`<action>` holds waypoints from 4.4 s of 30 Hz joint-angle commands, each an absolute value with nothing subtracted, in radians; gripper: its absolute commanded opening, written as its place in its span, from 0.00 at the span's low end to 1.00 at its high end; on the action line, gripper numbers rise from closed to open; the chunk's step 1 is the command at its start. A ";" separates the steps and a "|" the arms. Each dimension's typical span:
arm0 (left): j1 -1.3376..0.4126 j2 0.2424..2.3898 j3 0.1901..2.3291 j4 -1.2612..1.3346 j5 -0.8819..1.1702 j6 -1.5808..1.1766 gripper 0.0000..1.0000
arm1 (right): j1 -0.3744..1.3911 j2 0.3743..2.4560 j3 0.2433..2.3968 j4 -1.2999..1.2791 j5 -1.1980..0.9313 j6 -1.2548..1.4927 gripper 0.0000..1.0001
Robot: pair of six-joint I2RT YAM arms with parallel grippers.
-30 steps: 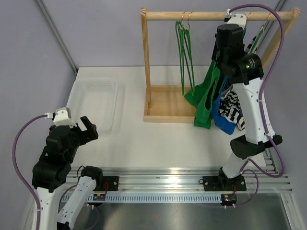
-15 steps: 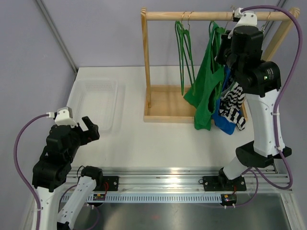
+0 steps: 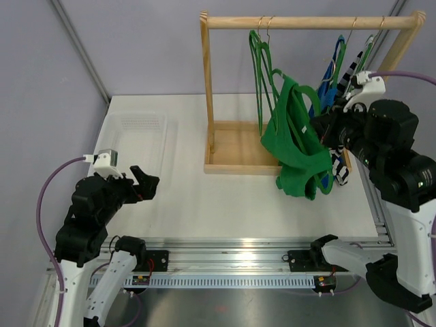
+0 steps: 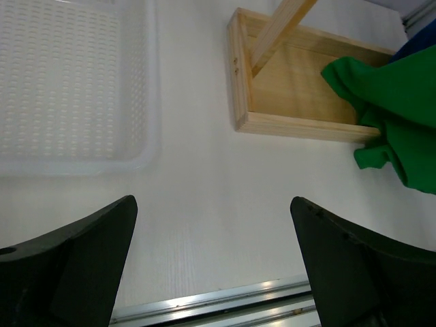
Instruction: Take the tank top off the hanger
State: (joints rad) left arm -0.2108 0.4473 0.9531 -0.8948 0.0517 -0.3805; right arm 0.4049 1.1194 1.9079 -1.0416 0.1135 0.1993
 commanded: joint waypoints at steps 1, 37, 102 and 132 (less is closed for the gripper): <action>-0.215 0.434 0.928 -0.740 0.251 -0.423 0.99 | 0.403 1.014 1.772 -1.005 0.005 0.235 0.00; -1.022 0.899 0.851 -0.315 -0.302 -0.496 0.88 | 0.403 0.600 0.836 -0.589 -0.715 0.506 0.00; -0.670 0.743 0.759 -0.379 0.175 -0.592 0.00 | 0.413 0.505 0.762 -0.182 -1.036 0.504 0.00; -0.780 0.649 0.589 -0.034 0.477 -0.674 0.00 | 0.413 0.279 0.564 0.355 -0.606 0.713 0.00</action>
